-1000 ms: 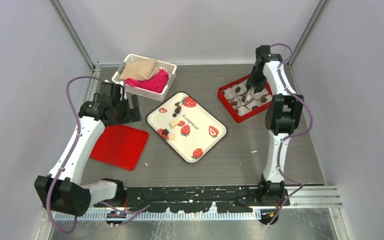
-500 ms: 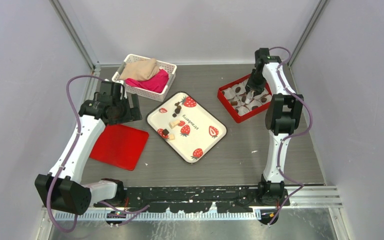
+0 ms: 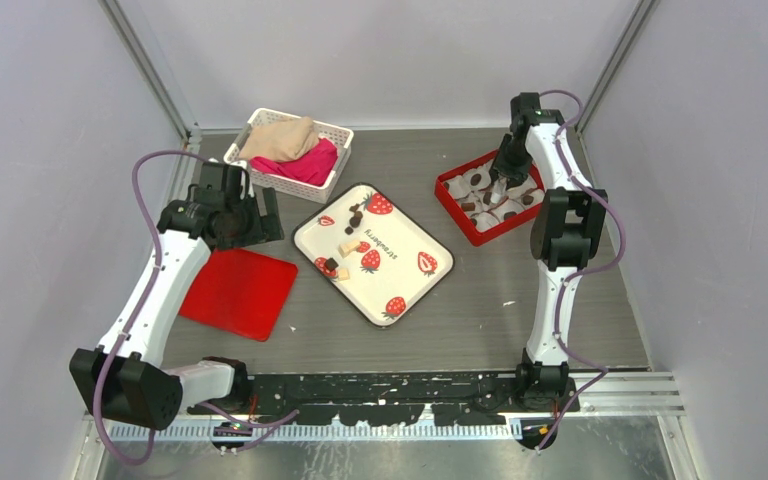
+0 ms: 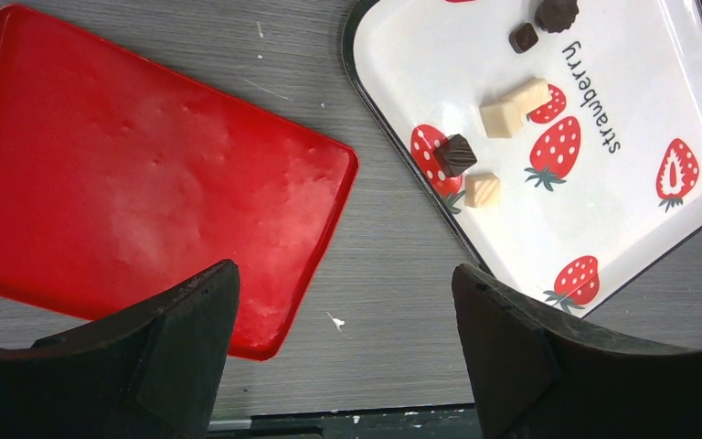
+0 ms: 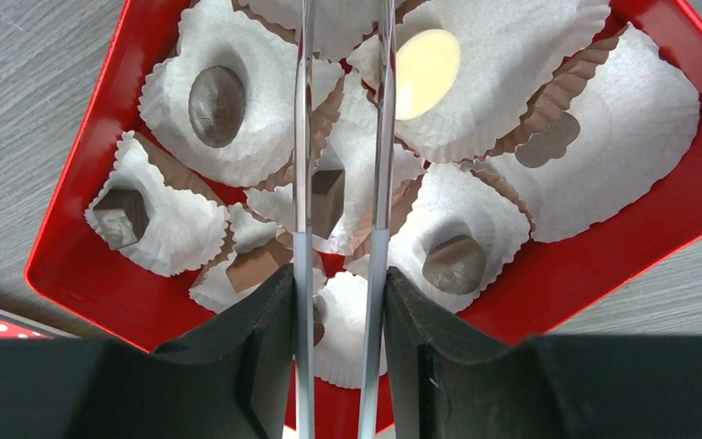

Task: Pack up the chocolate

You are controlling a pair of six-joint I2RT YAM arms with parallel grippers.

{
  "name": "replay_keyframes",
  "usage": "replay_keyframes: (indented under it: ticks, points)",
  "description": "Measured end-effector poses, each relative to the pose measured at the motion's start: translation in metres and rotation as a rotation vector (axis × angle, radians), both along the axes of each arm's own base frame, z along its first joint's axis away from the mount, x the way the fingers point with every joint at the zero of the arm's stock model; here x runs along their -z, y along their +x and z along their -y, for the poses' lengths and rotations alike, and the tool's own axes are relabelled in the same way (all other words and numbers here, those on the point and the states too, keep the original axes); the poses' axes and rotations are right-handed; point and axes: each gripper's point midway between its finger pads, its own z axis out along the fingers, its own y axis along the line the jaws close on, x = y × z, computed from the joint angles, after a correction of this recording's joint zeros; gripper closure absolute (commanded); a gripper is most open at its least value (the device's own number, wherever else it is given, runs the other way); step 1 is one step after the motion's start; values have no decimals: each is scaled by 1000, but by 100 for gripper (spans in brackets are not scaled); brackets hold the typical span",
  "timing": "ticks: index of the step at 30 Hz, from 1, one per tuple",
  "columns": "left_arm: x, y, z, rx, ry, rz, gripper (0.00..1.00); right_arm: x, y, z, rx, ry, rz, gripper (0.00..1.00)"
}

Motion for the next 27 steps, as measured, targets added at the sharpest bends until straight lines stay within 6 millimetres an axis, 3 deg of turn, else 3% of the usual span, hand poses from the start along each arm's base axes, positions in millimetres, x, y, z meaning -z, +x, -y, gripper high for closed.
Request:
replay_keyframes:
  ticks: [4, 15, 18, 23, 27]
  points:
    - [-1, 0, 0, -2, -2, 3, 13, 0, 0, 0, -4, 1, 0, 52]
    - [-7, -3, 0, -11, -15, 24, 14, -9, 0, -2, -8, 11, 19, 55]
    - [-8, -3, 1, -10, -17, 26, 14, -32, 0, -3, -10, 15, 68, 64]
    - [-8, -3, 1, -8, -18, 27, 14, -97, -7, -4, -4, 18, 216, 91]
    - [-9, -4, 4, 2, -31, 25, 14, -144, -37, -4, 2, 15, 326, 99]
